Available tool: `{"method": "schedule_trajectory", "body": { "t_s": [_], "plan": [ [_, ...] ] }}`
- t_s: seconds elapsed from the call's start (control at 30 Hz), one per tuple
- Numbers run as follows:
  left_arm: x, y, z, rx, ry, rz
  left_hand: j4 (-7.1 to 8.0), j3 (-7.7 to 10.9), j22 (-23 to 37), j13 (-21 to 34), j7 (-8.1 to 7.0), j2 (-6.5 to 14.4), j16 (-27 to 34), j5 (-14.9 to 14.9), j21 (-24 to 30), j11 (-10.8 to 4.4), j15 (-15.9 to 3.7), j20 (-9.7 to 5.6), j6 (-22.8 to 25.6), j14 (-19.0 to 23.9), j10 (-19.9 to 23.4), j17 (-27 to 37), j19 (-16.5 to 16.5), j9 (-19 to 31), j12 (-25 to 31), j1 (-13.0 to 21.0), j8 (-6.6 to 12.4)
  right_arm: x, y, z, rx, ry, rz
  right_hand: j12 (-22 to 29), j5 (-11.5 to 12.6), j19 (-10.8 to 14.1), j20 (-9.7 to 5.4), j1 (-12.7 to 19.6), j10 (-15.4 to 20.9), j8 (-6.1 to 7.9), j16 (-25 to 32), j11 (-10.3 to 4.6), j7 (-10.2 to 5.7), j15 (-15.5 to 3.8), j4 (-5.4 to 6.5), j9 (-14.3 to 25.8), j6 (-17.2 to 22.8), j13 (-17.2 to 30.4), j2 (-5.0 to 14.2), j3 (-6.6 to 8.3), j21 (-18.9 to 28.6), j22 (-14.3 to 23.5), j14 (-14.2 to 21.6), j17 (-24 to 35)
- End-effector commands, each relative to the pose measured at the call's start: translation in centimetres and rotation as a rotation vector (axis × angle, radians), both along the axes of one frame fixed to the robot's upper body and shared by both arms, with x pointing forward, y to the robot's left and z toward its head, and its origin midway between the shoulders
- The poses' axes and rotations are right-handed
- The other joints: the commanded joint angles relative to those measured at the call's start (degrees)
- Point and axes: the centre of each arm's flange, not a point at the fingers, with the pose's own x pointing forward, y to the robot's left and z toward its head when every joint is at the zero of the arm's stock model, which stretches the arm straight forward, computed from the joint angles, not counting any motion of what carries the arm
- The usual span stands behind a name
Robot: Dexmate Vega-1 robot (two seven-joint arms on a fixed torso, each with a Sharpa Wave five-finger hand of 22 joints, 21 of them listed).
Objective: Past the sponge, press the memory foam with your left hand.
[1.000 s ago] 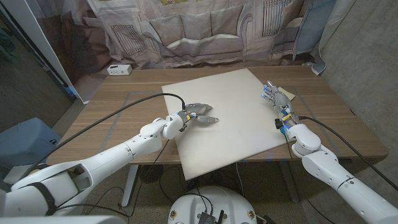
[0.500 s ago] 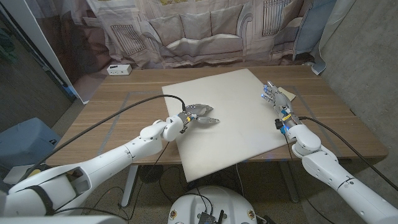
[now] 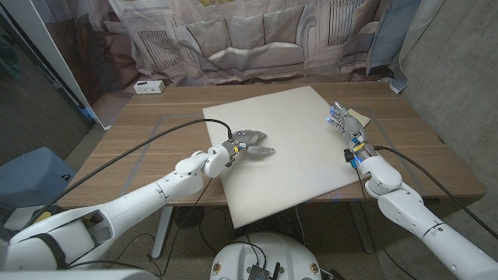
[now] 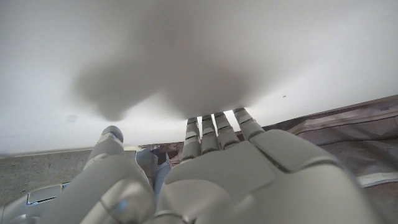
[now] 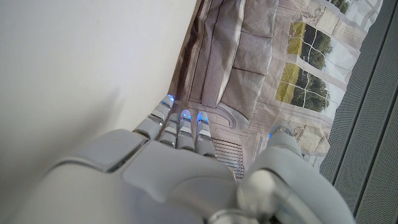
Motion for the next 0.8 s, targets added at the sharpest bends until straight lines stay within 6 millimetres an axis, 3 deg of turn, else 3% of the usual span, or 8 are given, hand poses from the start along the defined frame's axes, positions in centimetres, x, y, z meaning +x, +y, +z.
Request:
{"method": "schedule_trajectory", "body": {
  "t_s": [0.03, 0.8],
  "plan": [
    [-0.7, 0.3, 1.0, -0.029, -0.043, 0.001, -0.25, 0.36, 0.1, 0.1, 0.01, 0.6, 0.1, -0.2, -0.3, -0.35, 0.04, 1.75, 0.1, -0.2, 0.0, 0.1, 1.8, 0.2, 0.0, 0.1, -0.05, -0.1, 0.2, 0.1, 0.002, 0.000, 0.002, 0.1, -0.1, 0.0, 0.28, 0.5, 0.4, 0.11, 0.2, -0.11, -0.15, 0.27, -0.14, 0.1, 0.6, 0.1, 0.13, 0.04, 0.0, 0.2, 0.4, 0.1],
    [-1.9, 0.9, 2.1, -0.054, -0.108, 0.001, -0.42, 0.52, 0.1, 0.1, -0.02, 0.9, 0.1, -0.2, -0.5, -0.39, 0.18, 1.12, 0.2, -0.1, 0.1, 0.1, 1.3, 0.2, 0.0, 0.3, -0.06, -0.4, 0.3, -0.2, 0.010, -0.008, -0.002, 0.1, -0.1, 0.1, 0.28, 0.5, 0.5, 0.10, 0.1, -0.16, -0.15, 0.33, -0.12, 0.1, 0.7, 0.1, 0.17, 0.01, -0.1, 0.2, 0.5, 0.2]
  ]
}}
